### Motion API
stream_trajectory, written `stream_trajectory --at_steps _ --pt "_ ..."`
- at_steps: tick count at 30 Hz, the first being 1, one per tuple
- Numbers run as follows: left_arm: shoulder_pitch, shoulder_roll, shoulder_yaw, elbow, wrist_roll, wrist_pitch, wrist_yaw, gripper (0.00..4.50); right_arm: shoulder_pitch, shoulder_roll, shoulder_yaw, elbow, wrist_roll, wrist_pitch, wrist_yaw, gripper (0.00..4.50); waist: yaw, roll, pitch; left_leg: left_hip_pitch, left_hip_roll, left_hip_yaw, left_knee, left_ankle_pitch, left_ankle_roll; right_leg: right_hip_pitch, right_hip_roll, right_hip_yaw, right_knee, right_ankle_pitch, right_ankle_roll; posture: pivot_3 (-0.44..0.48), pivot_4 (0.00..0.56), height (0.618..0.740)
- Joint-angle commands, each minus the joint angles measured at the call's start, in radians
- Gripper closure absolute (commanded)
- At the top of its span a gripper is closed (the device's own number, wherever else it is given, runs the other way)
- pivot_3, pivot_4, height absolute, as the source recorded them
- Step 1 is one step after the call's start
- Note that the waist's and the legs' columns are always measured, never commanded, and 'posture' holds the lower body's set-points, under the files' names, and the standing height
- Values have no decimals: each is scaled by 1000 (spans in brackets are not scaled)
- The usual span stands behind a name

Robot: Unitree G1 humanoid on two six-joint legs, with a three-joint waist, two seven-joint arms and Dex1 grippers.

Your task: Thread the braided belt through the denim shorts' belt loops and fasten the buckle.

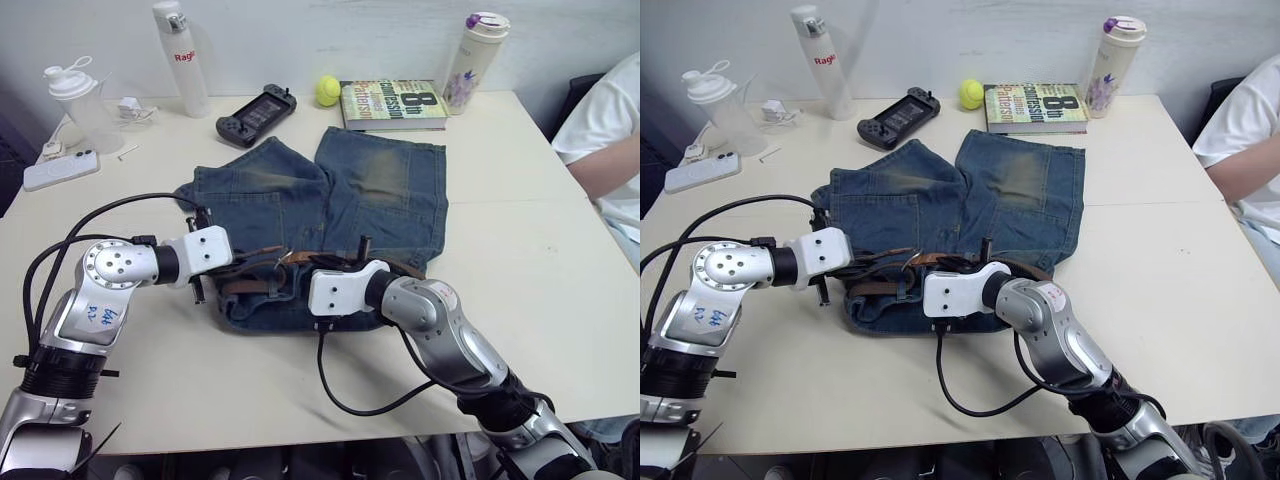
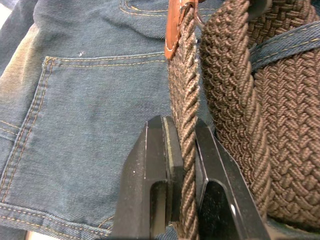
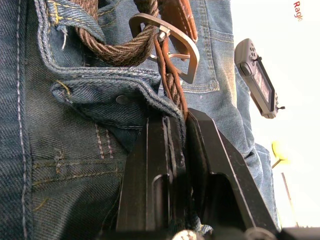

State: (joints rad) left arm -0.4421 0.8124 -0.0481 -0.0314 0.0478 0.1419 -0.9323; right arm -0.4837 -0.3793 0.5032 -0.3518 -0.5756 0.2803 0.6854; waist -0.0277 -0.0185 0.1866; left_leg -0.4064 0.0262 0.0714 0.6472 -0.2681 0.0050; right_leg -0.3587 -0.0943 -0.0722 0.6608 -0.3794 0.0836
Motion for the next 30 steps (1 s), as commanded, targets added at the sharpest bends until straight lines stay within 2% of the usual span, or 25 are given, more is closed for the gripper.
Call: stream_trajectory --at_steps 1,14,21,24,28,30 --pt "-1 14 0 -54 -4 -4 -6 4500 -12 10 -5 -20 1 -31 -7 4421 0 0 0 0 0 0 0 0 0 0 0 0 0 0 0 0 150 740" --pt "-29 40 -39 -26 15 -75 -56 4500 -37 7 -10 -8 3 -73 2 4421 -1 0 0 0 0 0 0 0 0 0 0 0 0 0 0 0 150 740" --pt "-37 51 -18 9 24 -78 -36 4500 -39 8 -17 1 5 -70 -1 4421 0 0 0 0 0 0 0 0 0 0 0 0 0 0 0 0 150 740" --pt "-50 27 17 28 14 -55 21 4500 -35 8 -18 -2 8 -71 -1 4421 0 0 0 0 0 0 0 0 0 0 0 0 0 0 0 0 150 740" --pt "-39 -117 146 -1 -135 123 154 4500 -7 26 -28 -21 28 -49 -9 4421 1 0 0 0 0 0 0 0 0 0 0 0 1 0 0 0 150 740" --pt "-27 -158 187 -18 -173 184 193 4500 19 23 -29 -40 28 -41 -5 4421 0 0 0 0 0 -1 1 0 0 0 0 0 1 0 0 0 150 740"
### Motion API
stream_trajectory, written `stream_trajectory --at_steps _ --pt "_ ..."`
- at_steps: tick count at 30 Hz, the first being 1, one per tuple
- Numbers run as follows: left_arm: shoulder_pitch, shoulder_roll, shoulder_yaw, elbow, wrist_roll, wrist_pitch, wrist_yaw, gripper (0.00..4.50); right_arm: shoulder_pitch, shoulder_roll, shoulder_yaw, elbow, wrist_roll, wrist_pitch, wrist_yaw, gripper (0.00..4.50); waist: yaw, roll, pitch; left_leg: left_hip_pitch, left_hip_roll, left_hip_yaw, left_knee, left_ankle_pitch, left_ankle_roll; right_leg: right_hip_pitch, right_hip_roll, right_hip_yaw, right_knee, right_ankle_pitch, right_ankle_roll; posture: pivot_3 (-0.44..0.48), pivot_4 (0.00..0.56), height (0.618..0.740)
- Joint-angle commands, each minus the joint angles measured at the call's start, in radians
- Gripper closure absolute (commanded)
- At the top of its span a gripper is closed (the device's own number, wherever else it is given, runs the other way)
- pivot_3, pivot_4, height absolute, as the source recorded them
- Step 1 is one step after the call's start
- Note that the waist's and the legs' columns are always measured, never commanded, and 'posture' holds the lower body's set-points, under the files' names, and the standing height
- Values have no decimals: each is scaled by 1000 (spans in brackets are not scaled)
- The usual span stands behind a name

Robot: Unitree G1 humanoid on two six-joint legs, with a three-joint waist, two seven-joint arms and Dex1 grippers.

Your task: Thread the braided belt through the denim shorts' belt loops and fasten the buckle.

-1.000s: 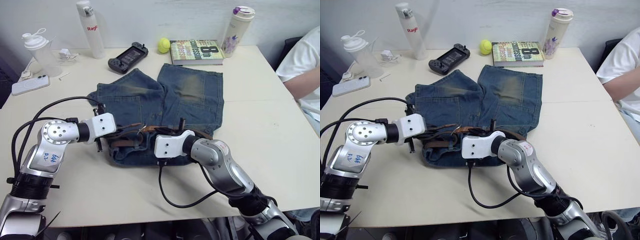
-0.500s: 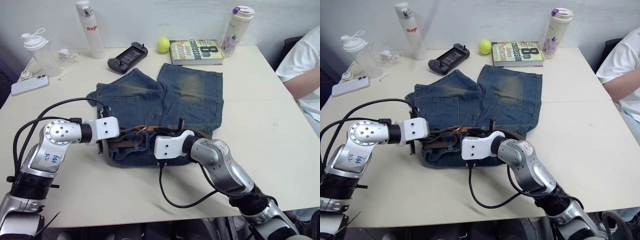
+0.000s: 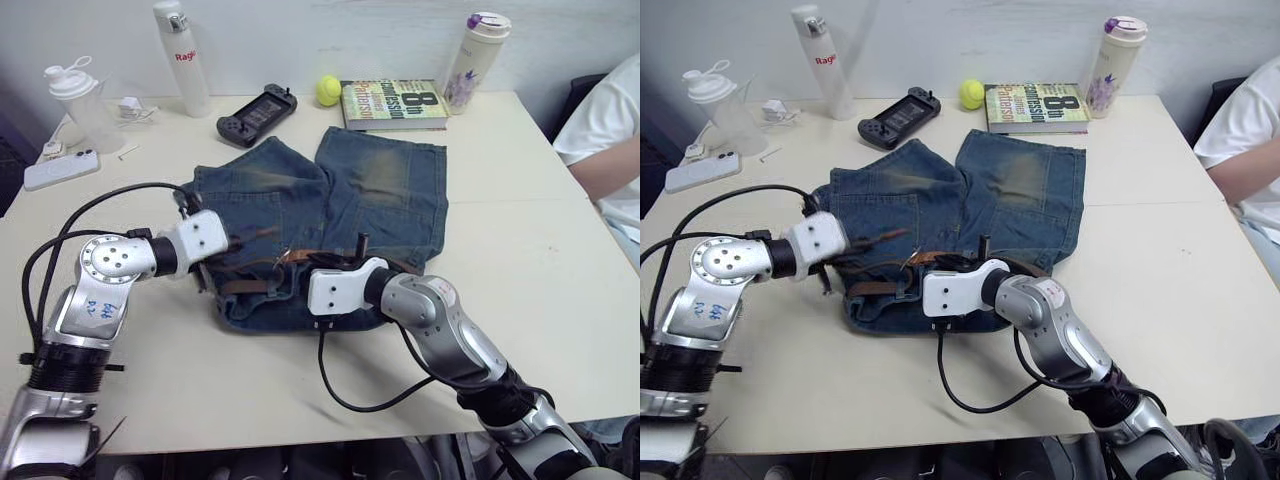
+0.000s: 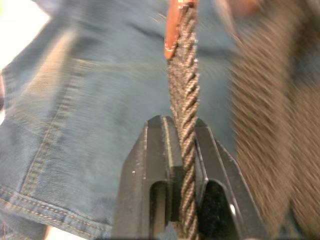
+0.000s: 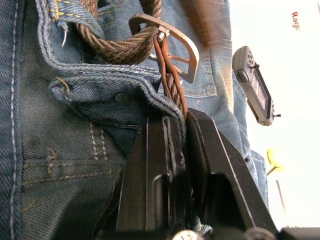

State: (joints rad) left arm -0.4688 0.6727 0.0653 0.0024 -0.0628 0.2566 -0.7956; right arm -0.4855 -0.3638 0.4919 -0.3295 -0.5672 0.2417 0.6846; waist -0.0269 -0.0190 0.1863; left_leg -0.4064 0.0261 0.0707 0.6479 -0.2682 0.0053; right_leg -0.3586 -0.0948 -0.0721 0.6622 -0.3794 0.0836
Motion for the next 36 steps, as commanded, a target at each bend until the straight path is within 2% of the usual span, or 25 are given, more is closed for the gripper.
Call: stream_trajectory --at_steps 1,4,10,21,22,24,26,29,36 --pt "9 -51 101 -75 -98 106 83 4500 44 2 -18 -78 21 0 0 4421 -1 0 0 0 0 0 0 0 0 0 0 0 0 0 0 0 150 740" --pt "40 -124 148 -149 -166 179 148 4500 117 -28 -22 -127 20 13 24 4421 0 0 0 0 0 -1 0 0 0 0 0 0 0 0 0 0 150 740" --pt "53 -225 172 -289 -291 314 234 4500 242 -122 -43 -214 6 57 98 4421 7 -1 -1 0 -1 -1 1 0 0 2 0 0 -1 0 0 0 150 740" --pt "95 -182 120 -287 -282 308 213 4500 262 -145 -19 -239 7 81 151 4421 6 -1 -1 0 -1 -2 1 0 0 3 0 0 -2 0 0 0 150 740" --pt "98 -183 118 -290 -287 311 214 4500 260 -136 -22 -241 10 85 145 4006 6 -1 -1 1 -1 -2 1 0 0 3 0 0 -2 0 0 0 150 740" --pt "102 -181 111 -296 -291 311 215 4500 263 -112 -29 -251 41 132 163 3475 6 -1 -1 1 -1 -2 1 0 0 3 0 1 -3 0 0 0 150 740" --pt "108 -172 97 -301 -283 304 209 4500 264 -107 -26 -256 43 154 175 2607 6 -1 -1 0 -1 -2 1 0 0 3 0 1 -3 0 0 0 150 740" --pt "121 -164 83 -306 -277 300 203 4500 282 -94 -46 -295 81 233 207 1558 6 -1 -1 1 -1 -1 1 0 0 3 0 1 -3 0 0 0 150 740" --pt "131 -147 80 -311 -292 309 193 4500 236 -35 -223 -416 340 451 304 1558 6 -1 -1 1 -1 -2 0 0 0 3 0 1 -3 0 0 0 150 740"
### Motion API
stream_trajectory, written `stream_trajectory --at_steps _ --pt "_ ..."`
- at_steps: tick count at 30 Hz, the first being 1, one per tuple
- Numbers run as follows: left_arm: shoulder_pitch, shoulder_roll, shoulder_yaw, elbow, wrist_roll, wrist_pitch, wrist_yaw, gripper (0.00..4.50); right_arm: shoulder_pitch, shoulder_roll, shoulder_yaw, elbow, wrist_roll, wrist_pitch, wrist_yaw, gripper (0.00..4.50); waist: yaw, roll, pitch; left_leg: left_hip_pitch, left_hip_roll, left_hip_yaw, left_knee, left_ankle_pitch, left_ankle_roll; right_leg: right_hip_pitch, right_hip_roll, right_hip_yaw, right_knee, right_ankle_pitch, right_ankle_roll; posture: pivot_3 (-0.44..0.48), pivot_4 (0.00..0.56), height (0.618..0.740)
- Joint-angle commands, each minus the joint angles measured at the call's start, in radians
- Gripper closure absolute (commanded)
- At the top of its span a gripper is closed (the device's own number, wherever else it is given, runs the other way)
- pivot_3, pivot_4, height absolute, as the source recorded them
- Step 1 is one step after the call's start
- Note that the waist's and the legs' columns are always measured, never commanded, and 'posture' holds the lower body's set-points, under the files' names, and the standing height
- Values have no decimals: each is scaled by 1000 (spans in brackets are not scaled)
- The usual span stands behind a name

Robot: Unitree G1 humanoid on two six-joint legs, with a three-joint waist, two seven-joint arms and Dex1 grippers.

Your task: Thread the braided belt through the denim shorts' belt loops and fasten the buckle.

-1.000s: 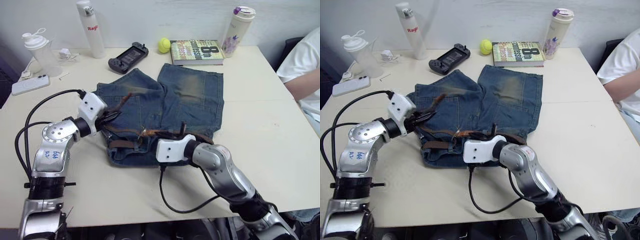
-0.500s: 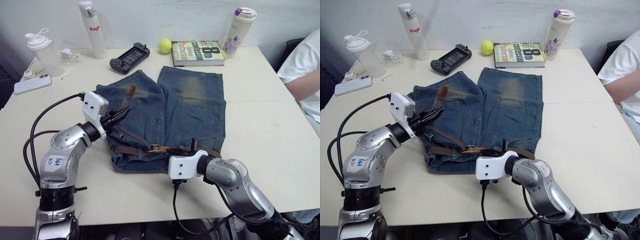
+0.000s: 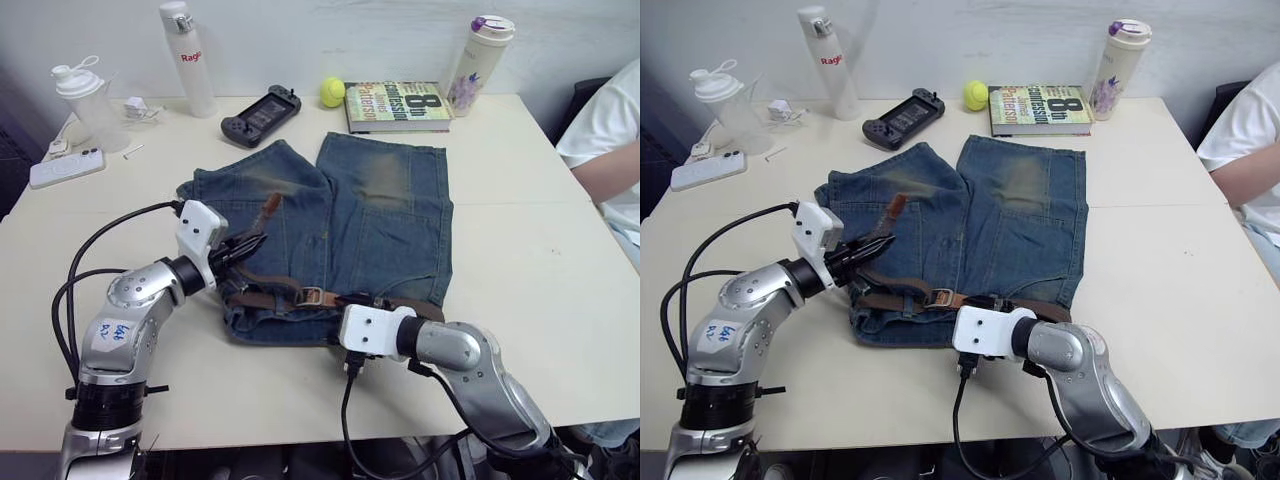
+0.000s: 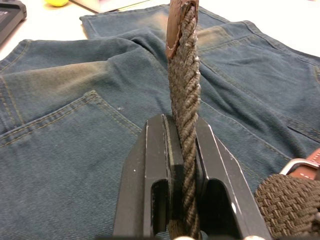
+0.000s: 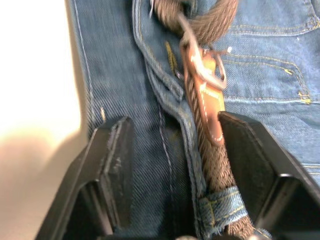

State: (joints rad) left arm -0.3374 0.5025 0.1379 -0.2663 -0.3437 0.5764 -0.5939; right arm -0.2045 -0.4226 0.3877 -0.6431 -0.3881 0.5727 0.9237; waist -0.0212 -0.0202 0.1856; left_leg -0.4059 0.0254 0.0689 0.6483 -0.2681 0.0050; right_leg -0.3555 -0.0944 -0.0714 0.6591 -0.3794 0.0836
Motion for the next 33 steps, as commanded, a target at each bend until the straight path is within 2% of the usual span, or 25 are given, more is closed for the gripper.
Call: stream_trajectory --at_steps 1,3,8,23,33 --pt "0 25 6 -42 -11 -12 -9 4500 -75 64 -149 -91 192 170 47 1800 0 0 0 0 0 0 0 0 0 0 0 0 0 0 0 0 150 740" --pt "-1 29 4 -43 -12 -12 -10 4500 -140 129 -180 -34 221 242 -18 2306 -1 0 0 0 0 0 0 0 0 0 0 0 0 0 0 0 150 740" --pt "1 37 8 -52 -15 -5 -8 4500 -187 179 -132 39 245 310 -120 4464 -3 0 0 0 0 -1 -2 0 0 -1 0 0 1 0 0 0 150 740" --pt "5 52 18 -57 -16 -3 3 4500 -160 123 12 65 317 343 -209 4464 -5 0 0 0 -1 0 -2 0 0 -1 -1 1 1 0 0 0 150 740" --pt "7 52 8 -58 -13 -8 8 4500 -231 144 82 137 347 323 -244 4464 -6 0 0 0 -1 0 -2 0 0 -2 -1 1 1 0 0 0 150 740"
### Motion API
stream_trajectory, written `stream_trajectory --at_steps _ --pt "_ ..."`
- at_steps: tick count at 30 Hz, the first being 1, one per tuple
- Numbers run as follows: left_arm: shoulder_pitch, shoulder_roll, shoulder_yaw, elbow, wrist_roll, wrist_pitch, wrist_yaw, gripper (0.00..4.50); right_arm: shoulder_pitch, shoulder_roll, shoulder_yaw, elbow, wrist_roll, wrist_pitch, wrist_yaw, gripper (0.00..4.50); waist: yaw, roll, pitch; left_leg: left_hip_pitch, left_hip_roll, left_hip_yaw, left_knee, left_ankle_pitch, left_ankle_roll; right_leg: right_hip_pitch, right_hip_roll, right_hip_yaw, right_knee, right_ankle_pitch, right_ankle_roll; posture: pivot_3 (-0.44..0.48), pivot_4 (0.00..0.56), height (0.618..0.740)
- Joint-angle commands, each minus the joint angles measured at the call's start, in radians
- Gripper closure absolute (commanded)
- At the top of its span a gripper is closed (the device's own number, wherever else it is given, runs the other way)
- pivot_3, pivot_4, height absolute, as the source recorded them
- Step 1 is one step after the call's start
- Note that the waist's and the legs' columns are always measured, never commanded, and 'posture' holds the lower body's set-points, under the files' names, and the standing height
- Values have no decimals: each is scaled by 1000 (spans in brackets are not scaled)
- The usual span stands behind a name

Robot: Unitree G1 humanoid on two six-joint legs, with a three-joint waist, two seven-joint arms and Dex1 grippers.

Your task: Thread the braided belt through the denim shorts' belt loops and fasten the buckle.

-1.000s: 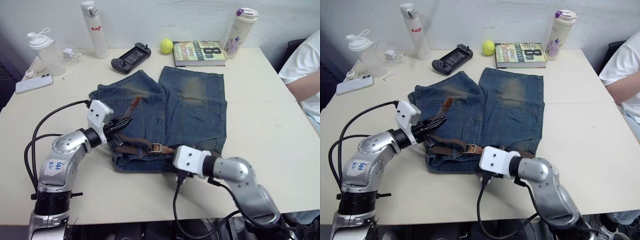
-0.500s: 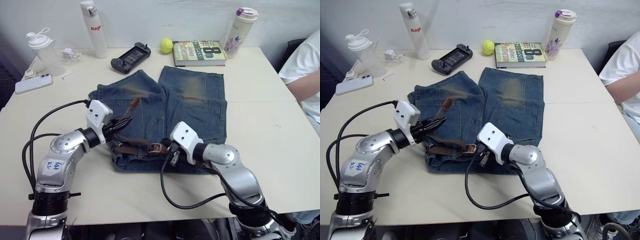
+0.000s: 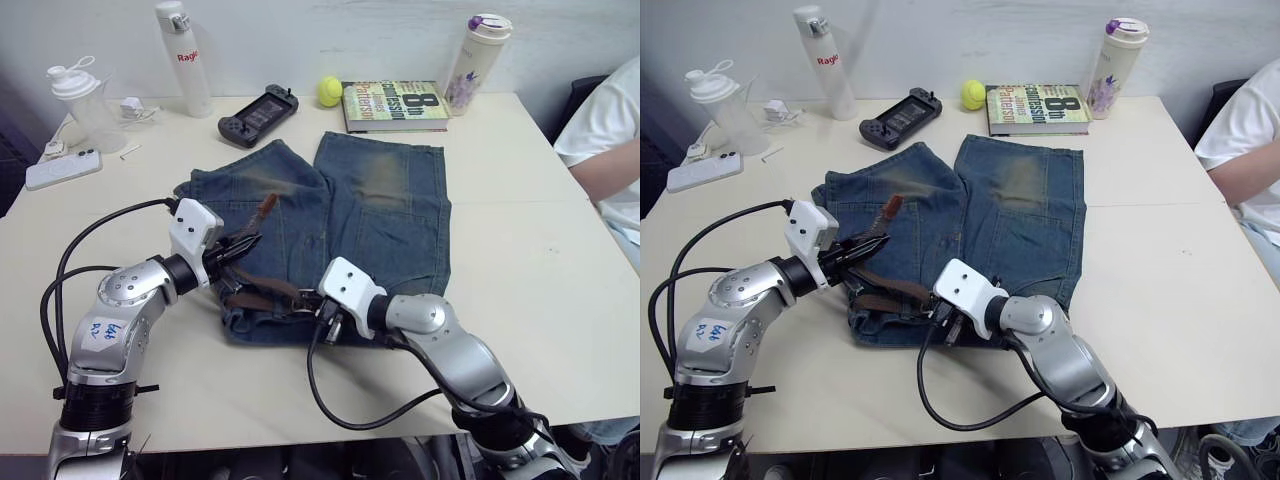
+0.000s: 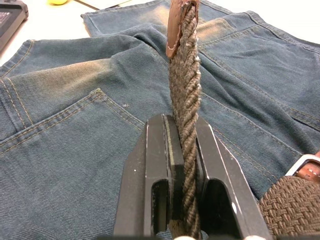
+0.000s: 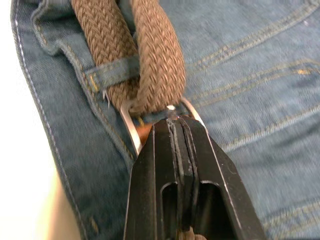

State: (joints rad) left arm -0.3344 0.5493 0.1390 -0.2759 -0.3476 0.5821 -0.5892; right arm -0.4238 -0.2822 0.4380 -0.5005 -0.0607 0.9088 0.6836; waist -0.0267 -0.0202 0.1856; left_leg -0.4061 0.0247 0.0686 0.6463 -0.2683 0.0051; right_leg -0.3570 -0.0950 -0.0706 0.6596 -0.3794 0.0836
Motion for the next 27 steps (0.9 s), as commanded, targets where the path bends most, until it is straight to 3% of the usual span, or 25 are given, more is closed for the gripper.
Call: stream_trajectory --at_steps 1,14,27 --pt "5 6 7 -49 -10 -13 2 4500 -14 1 44 2 19 -19 -5 4464 0 0 0 0 0 0 0 0 0 0 0 0 0 0 0 0 150 740" --pt "-9 2 2 -61 -19 -5 4 4500 -52 -42 143 72 0 -30 -13 4464 -2 0 0 0 1 0 0 0 0 0 0 0 0 0 0 0 150 740" --pt "-242 14 -108 -27 -54 -40 -145 4500 -147 -58 262 159 74 204 62 4464 -2 -1 -1 2 1 0 -1 0 -1 1 1 0 0 0 0 0 150 740"
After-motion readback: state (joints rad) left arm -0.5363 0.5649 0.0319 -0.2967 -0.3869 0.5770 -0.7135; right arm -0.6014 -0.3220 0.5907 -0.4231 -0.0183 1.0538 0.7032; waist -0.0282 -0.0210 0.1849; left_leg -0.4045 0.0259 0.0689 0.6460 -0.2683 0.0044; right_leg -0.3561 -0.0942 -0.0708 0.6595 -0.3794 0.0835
